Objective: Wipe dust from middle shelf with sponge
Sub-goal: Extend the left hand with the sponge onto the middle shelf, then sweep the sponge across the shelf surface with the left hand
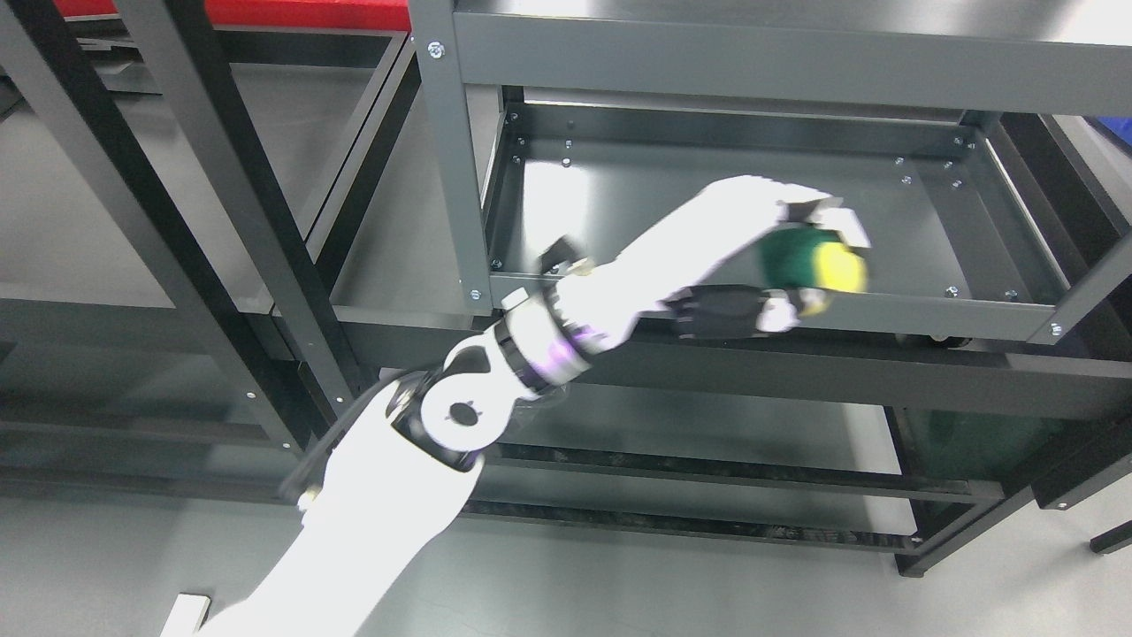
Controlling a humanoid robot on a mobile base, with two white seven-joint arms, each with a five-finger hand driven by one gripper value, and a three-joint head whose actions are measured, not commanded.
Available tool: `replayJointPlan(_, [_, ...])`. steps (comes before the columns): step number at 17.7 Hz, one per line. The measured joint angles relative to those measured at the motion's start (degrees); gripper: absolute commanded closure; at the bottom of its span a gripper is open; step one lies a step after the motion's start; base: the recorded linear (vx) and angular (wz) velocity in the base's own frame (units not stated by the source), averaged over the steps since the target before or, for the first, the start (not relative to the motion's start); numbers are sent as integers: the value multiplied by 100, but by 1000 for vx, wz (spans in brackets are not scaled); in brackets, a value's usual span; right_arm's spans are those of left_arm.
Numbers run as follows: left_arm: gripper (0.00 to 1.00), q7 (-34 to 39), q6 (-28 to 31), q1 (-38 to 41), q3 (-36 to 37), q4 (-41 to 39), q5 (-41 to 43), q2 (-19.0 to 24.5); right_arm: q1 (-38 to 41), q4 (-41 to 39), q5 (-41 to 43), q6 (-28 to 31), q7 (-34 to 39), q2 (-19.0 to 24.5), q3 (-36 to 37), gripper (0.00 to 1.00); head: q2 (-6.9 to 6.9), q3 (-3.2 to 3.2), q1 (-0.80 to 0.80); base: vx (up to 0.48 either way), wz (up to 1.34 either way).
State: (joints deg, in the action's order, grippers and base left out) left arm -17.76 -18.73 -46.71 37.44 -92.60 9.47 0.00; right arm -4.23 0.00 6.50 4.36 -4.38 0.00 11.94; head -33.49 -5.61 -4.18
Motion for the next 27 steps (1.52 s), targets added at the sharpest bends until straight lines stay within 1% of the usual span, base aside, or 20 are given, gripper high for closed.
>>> replayJointPlan(2, [98, -86, 44, -678, 503, 40, 91, 0, 1, 0, 0, 0, 8, 0, 0, 0, 0, 0, 0, 2, -77])
replayJointPlan(7, [98, -125, 85, -2390, 1284, 286, 237, -1, 1, 0, 0, 0, 18, 0, 0, 0, 0, 0, 0, -1, -47])
replayJointPlan(9, [98, -114, -73, -3103, 1532, 481, 347, -1, 1, 0, 0, 0, 18, 0, 0, 0, 0, 0, 0, 0, 0])
replayJointPlan(12, [98, -108, -558, -3868, 1834, 883, 969, -1, 1, 0, 0, 0, 18, 0, 0, 0, 0, 0, 0, 0, 0])
replayJointPlan(15, [98, -104, -826, -4287, 2028, 1282, 1834, -1, 0, 0, 0, 0, 18, 0, 0, 0, 0, 0, 0, 0, 0])
replayJointPlan(19, [99, -71, -1327, -4567, 2073, 1803, 2900, -1, 1, 0, 0, 0, 19, 0, 0, 0, 0, 0, 0, 0, 0])
replayJointPlan(22, [99, -50, -1531, -4659, 2005, 2096, 3379, -1, 1, 0, 0, 0, 19, 0, 0, 0, 0, 0, 0, 0, 0])
replayJointPlan(24, [100, -108, -1741, -4663, 1918, 2230, 3558, -1, 1, 0, 0, 0, 19, 0, 0, 0, 0, 0, 0, 0, 0])
replayJointPlan(27, [100, -530, -2204, -4569, 1669, 2313, 3707, 1, 1, 0, 0, 0, 19, 0, 0, 0, 0, 0, 0, 0, 0])
